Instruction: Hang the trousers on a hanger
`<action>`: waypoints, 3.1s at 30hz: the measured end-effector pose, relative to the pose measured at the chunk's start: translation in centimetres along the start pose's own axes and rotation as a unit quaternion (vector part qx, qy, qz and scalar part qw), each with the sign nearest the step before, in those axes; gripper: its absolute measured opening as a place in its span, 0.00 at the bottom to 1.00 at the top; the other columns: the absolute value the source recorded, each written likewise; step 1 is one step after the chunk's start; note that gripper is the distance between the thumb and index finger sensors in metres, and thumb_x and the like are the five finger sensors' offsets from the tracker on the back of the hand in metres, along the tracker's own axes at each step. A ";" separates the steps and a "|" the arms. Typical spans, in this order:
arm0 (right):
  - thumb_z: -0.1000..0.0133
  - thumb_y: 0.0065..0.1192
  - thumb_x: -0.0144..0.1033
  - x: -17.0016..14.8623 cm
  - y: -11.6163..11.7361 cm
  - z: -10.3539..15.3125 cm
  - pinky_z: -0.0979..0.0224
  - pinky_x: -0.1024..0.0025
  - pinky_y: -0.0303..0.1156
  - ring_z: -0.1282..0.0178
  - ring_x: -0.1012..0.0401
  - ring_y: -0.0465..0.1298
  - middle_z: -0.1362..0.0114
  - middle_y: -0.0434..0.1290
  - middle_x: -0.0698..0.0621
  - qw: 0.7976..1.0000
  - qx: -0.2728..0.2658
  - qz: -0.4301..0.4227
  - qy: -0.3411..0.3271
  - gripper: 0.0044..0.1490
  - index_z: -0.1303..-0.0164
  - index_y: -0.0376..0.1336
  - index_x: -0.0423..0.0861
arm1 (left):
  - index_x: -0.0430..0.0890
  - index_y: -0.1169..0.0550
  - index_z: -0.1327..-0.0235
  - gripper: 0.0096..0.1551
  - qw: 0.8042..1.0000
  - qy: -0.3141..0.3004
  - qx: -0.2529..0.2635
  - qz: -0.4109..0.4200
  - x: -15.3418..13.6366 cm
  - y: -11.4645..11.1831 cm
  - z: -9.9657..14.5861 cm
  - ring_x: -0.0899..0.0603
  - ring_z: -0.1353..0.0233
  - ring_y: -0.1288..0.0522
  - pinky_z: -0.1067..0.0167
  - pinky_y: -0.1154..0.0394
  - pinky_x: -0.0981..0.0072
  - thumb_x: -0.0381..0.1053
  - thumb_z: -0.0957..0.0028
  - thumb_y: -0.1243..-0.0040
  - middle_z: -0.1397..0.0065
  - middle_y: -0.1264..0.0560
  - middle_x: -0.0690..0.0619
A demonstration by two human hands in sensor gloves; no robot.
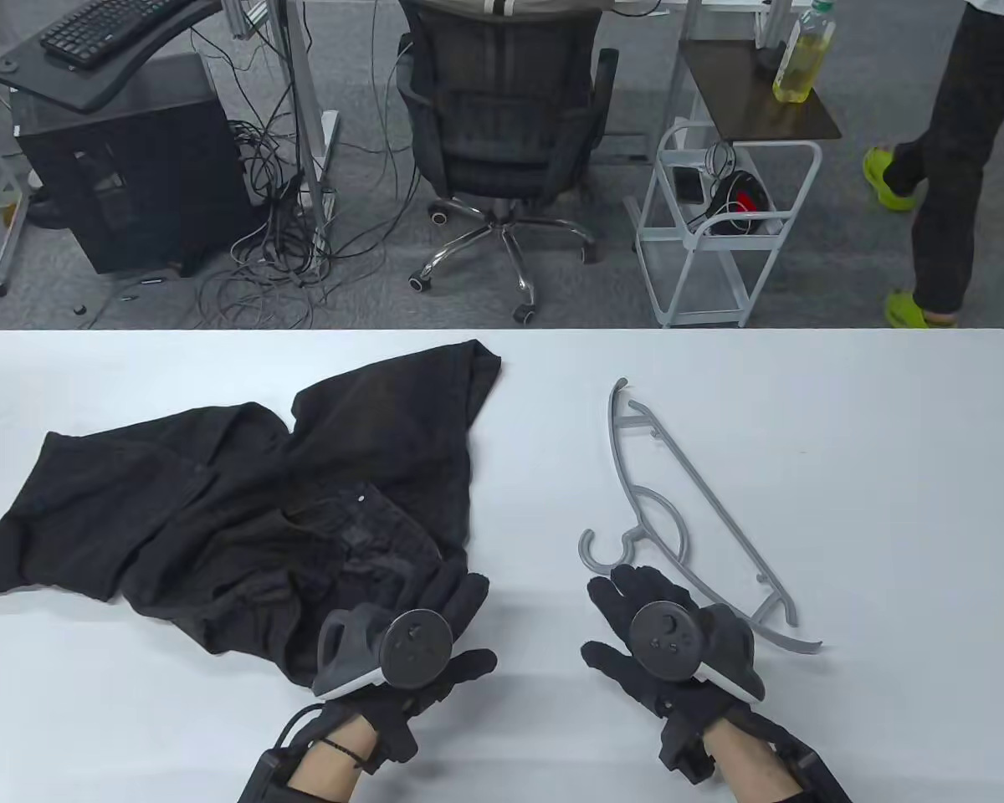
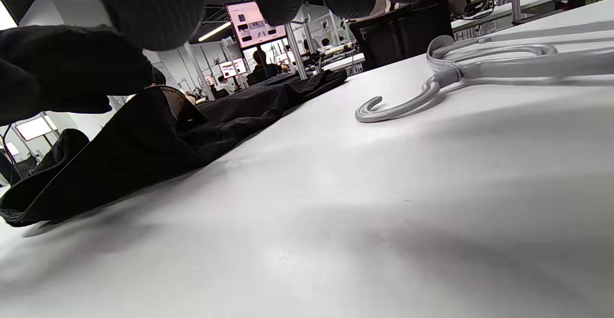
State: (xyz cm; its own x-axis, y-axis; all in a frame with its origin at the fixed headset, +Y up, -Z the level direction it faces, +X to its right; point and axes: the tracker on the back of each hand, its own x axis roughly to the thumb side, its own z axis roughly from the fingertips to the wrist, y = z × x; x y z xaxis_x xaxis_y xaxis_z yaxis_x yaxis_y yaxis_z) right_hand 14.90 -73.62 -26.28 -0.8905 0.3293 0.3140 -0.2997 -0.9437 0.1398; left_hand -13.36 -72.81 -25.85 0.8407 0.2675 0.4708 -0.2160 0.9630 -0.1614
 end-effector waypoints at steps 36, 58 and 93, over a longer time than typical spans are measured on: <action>0.51 0.60 0.61 -2.1 -1.7 0.3 0.21 0.39 0.49 0.17 0.43 0.52 0.14 0.53 0.43 0.997 -0.054 -0.027 0.038 0.49 0.21 0.53 0.53 | 0.49 0.45 0.18 0.49 1.000 0.003 0.002 -0.006 0.1 0.1 0.0 0.31 0.16 0.49 0.30 0.47 0.27 0.72 0.48 0.49 0.14 0.46 0.45; 0.49 0.61 0.58 -10.3 -3.1 1.0 0.20 0.45 0.56 0.19 0.45 0.60 0.16 0.60 0.45 0.959 -0.118 -0.124 0.225 0.45 0.22 0.55 0.52 | 0.49 0.45 0.18 0.49 1.000 0.006 0.000 0.000 -0.2 0.2 0.1 0.30 0.16 0.48 0.30 0.47 0.27 0.71 0.48 0.49 0.14 0.46 0.44; 0.49 0.62 0.57 -10.0 1.4 -1.6 0.22 0.51 0.56 0.26 0.49 0.65 0.23 0.66 0.47 0.958 -0.005 0.031 0.284 0.43 0.24 0.58 0.52 | 0.49 0.44 0.18 0.49 1.000 0.007 -0.004 -0.002 -0.4 0.4 0.2 0.30 0.17 0.48 0.30 0.47 0.27 0.71 0.48 0.49 0.14 0.45 0.44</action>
State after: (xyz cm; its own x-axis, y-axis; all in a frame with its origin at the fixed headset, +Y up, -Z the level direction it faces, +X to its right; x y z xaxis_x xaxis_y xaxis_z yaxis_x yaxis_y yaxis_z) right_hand 22.88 -78.26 -30.76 -0.9483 0.2063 -0.2411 -0.2418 -0.9618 0.1283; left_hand -13.86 -72.53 -25.93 0.8488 0.2638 0.4583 -0.2093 0.9635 -0.1670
